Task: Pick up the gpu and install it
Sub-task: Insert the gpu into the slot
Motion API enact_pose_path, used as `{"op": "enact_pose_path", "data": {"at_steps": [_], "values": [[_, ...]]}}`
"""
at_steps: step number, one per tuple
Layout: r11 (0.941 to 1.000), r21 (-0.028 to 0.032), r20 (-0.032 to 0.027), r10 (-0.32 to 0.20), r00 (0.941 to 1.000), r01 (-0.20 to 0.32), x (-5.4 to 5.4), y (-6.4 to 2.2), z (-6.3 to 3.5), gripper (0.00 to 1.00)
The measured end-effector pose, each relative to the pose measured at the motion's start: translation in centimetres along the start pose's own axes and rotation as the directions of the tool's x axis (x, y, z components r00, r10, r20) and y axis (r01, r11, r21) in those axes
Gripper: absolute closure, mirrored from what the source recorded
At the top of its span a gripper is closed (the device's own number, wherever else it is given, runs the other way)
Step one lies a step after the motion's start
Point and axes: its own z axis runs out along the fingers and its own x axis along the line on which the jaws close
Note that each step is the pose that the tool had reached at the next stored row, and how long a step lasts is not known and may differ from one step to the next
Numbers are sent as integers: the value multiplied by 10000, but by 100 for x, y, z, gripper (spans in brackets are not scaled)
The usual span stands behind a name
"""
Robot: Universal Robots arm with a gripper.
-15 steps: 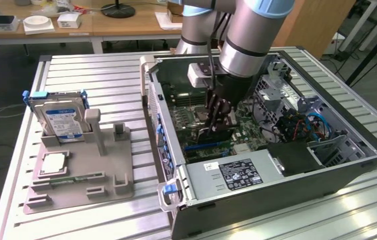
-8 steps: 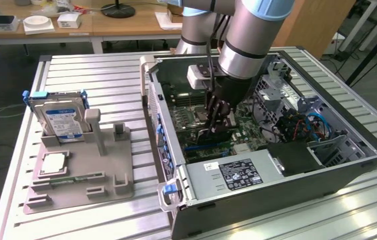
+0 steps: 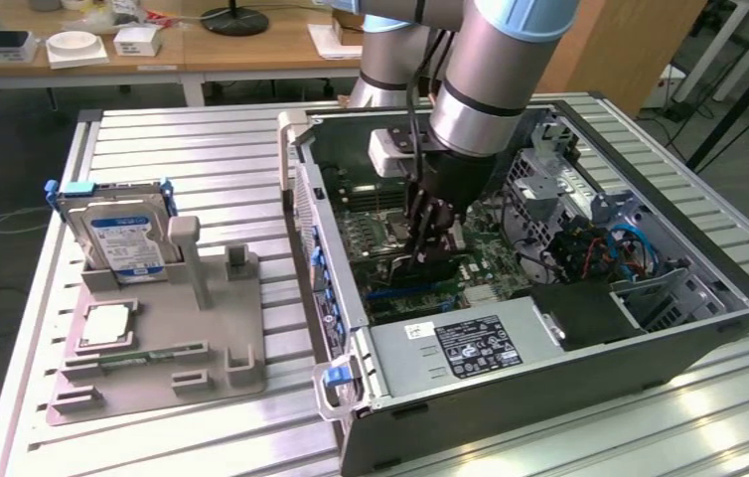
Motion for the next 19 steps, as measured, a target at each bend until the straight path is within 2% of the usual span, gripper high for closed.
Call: {"op": "enact_pose_path", "data": {"at_steps": [19], "values": [[10000, -1, -13, -34, 10000, 34, -14, -4, 33, 74]]}}
